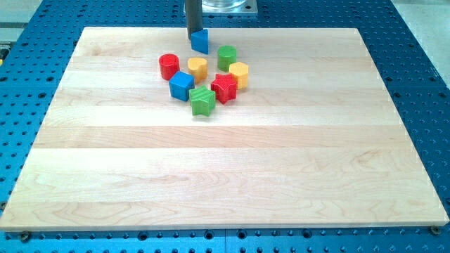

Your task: Slightly push the triangle to the top right of the heart

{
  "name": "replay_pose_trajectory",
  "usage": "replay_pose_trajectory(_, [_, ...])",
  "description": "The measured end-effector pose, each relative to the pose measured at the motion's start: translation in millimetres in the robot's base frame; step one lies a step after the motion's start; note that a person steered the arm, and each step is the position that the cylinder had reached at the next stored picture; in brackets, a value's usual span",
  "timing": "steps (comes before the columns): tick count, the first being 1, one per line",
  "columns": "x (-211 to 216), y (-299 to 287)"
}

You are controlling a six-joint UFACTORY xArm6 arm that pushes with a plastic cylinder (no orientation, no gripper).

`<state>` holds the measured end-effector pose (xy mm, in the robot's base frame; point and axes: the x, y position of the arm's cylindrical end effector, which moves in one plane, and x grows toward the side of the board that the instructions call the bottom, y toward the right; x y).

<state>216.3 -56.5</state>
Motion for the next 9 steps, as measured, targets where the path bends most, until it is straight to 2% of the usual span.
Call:
replay_pose_trajectory(2, [-2, 6])
replay_pose_trajectory(4, [-21, 39])
replay_pose_trajectory(5, [-5, 30])
replay_pose_trajectory(7, [-22, 25])
replay_pose_trajectory(8, [18, 19])
replay_pose_trajectory(9, [18, 19])
